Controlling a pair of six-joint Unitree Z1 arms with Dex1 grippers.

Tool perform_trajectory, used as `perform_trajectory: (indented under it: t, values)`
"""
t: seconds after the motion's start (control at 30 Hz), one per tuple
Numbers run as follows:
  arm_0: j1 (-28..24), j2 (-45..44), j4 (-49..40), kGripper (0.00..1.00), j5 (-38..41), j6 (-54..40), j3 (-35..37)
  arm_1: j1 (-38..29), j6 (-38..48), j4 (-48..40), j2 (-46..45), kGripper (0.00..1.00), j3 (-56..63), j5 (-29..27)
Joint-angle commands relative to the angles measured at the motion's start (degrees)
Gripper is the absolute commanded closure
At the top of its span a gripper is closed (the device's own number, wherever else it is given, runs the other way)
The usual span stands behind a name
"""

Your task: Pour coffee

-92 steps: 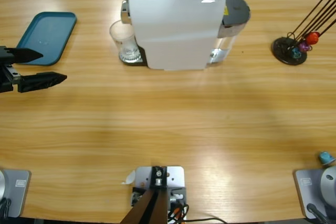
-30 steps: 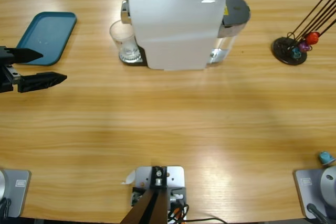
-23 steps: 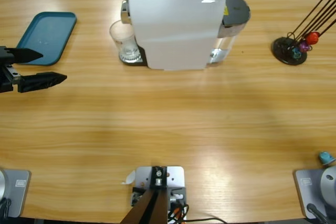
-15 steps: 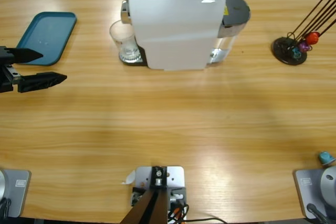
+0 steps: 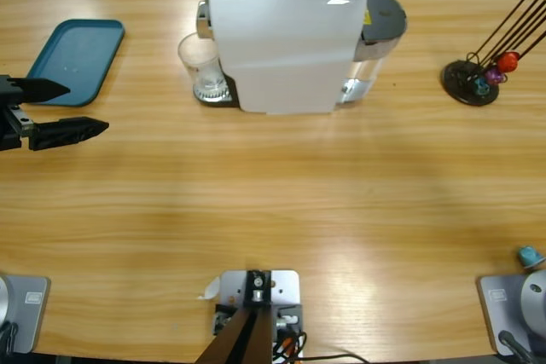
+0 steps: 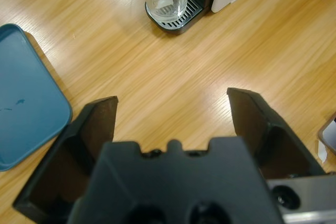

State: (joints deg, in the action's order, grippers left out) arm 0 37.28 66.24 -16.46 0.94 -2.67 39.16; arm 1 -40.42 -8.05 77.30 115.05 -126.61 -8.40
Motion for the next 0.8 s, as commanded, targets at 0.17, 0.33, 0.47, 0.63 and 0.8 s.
perform_trajectory:
  t: [0.17, 0.33, 0.47, 0.63, 0.8]
  values:
    - [-0.54, 0.74, -0.94, 0.101, 0.11, 0.56, -0.57, 0.50, -0.56, 0.30, 4.09, 1.000, 1.99, 0.75]
    - [-0.53, 0.74, -0.94, 0.101, 0.11, 0.56, -0.57, -0.76, -0.56, 0.30, 4.53, 1.000, 2.21, 0.84]
    - [-0.51, 0.63, -0.94, 0.101, 0.18, 0.56, -0.57, -1.57, -0.56, 0.30, 4.74, 1.000, 2.41, 1.10]
    - [-0.53, 0.37, -1.03, 0.101, 0.15, 0.56, -0.57, -2.03, -0.48, 0.30, 4.71, 1.000, 3.27, 1.10]
    - [-0.53, 0.30, -1.13, 0.101, 0.16, 0.56, -0.57, -2.08, -0.39, -0.37, 3.85, 1.000, 5.11, 1.10]
